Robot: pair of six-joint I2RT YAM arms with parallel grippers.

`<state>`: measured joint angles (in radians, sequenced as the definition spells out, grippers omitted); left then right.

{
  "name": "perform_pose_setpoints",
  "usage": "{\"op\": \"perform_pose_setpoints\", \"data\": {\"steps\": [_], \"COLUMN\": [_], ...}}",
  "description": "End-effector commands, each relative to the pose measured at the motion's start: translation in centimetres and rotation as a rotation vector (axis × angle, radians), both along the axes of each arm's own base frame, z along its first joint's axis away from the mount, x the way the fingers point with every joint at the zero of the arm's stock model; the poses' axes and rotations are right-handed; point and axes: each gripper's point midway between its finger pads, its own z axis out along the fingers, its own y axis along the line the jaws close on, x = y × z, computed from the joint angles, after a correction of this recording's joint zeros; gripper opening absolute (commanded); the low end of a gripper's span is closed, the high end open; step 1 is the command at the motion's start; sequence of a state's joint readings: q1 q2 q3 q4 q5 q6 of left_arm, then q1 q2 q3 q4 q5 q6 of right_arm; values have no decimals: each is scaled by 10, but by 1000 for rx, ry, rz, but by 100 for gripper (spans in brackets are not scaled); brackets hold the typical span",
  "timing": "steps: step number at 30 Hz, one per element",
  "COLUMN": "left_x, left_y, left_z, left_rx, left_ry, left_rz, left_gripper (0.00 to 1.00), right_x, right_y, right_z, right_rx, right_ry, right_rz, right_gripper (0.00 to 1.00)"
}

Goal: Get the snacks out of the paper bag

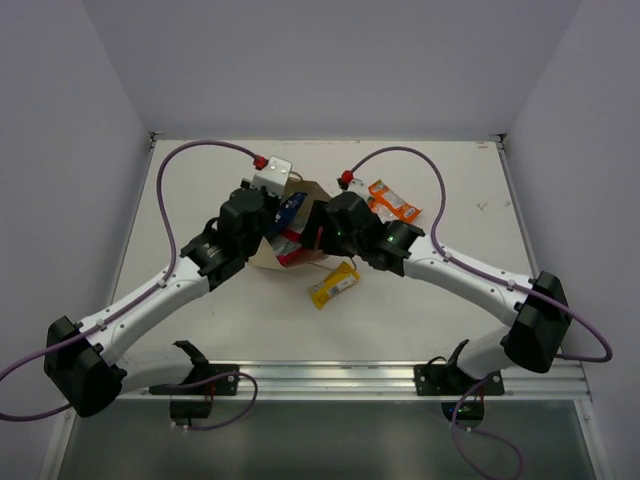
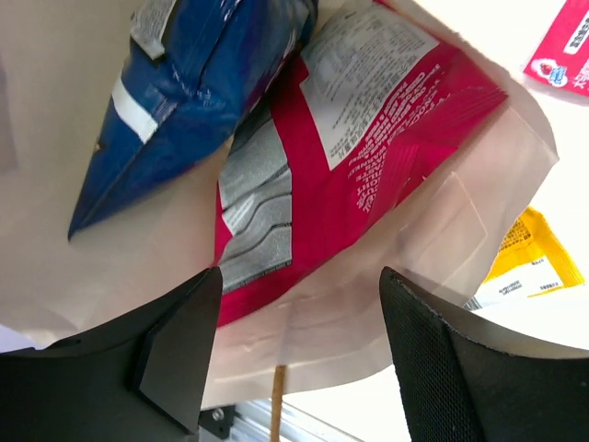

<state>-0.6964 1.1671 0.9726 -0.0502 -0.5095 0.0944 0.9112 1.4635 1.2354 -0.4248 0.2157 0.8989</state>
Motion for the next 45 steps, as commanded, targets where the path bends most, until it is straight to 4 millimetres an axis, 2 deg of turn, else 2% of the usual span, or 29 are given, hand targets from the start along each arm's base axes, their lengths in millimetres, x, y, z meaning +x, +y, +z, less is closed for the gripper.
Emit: {"op": "perform_pose_setpoints", "data": {"steps": [1, 3, 11, 14, 17, 18, 20, 21, 23, 24, 27, 28, 32, 35, 38, 40, 43, 45], "left_x": [-1, -5, -12, -12, -12, -12, -12, -11, -11, -10, -9, -9, -8, -8, -12, -15, -18, -17], "left_y": [-2, -5, -8, -9, -9, -8, -8, -8, -6, -5, -1, 0, -1, -1, -3, -4, -3, 1], "left_z": [12, 12, 8, 6, 7, 7, 7, 6, 4, 3, -1, -4, -9, -9, -4, 5, 6, 3], "left_rx": [-88, -87, -150, -160, -163, -161, -155, -149, -137, -129, -112, -106, -96, -99, -117, -145, -139, -117], "left_ry": [-11, -12, 6, 13, 10, 10, 9, 11, 14, 17, 20, 26, 37, 35, 29, 3, -6, -3], "left_rz": [48, 40, 61, 58, 58, 61, 63, 66, 76, 80, 106, 113, 114, 108, 82, 58, 44, 65], "left_gripper": [0, 0, 0, 0, 0, 0, 0, 0, 0, 0, 0, 0, 0, 0, 0, 0, 0, 0], "right_x": [15, 19, 24, 26, 30, 31, 29, 29, 26, 23, 15, 10, 0, -5, 3, 10, 14, 10], "right_y": [0, 6, 12, 14, 17, 19, 21, 23, 24, 25, 25, 21, 10, 4, 0, -3, -1, -2], "right_z": [16, 17, -30, -34, -26, -19, -12, 2, 18, 39, 79, 102, 170, 208, 225, 227, 234, 252], "right_rx": [57, 63, 27, 35, 61, 76, 84, 115, 136, 178, 226, 259, 326, 362, 368, 362, 371, 391], "right_ry": [-40, -39, 78, 78, 55, 37, 17, -9, -49, -84, -160, -201, -349, -433, -472, -479, -490, -541], "right_rz": [-91, -95, -136, -139, -131, -119, -88, -75, -30, -7, 65, 80, 136, 162, 147, 132, 149, 176], "right_gripper": [72, 72, 72, 63, 38, 22, 8, 0, 0, 0, 0, 0, 0, 0, 0, 0, 0, 0]}}
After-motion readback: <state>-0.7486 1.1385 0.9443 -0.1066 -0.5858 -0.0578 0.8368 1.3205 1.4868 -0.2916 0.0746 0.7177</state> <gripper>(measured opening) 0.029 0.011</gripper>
